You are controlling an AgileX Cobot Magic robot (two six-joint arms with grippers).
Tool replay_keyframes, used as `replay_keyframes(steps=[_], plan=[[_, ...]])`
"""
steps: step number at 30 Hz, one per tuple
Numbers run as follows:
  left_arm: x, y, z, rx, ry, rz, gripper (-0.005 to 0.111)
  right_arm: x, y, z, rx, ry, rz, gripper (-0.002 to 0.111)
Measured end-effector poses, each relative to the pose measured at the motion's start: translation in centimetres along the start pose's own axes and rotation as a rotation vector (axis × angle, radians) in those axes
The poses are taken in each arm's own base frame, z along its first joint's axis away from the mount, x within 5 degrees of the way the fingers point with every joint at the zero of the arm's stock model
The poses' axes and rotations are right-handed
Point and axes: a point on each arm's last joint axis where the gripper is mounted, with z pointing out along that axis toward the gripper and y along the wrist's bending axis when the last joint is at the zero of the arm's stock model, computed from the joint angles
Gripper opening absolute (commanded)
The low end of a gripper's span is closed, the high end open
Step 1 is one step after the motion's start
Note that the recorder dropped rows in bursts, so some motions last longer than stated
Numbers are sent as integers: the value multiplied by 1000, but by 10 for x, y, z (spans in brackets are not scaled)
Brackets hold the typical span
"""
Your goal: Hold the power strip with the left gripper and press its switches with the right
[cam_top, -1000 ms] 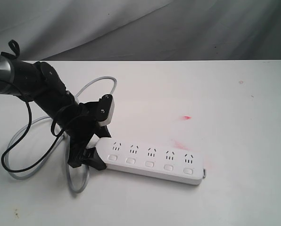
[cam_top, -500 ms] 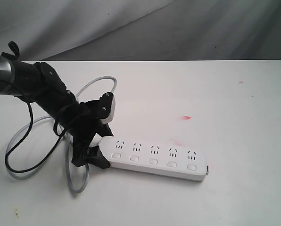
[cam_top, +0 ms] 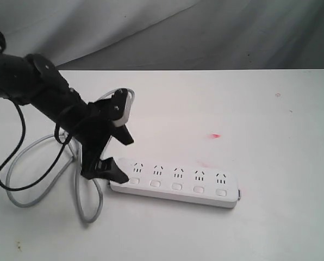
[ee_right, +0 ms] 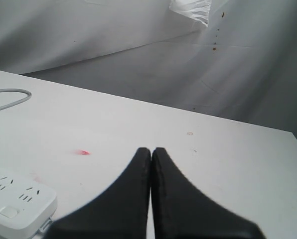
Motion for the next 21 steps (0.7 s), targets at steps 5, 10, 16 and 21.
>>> replay_keyframes(steps=[5,10,16,21], plan=[[-42,-14,-72,-216,-78,17,86,0,0,0,0,0,1,0],[-69,-38,-125,-340,-167,-69,56,0,0,0,0,0,1,0],[-91,-80,-174,-379,-248,-67,11,0,0,0,0,0,1,0],[-98,-110,-193,-317,-267,-40,0,0,0,0,0,0,1,0]])
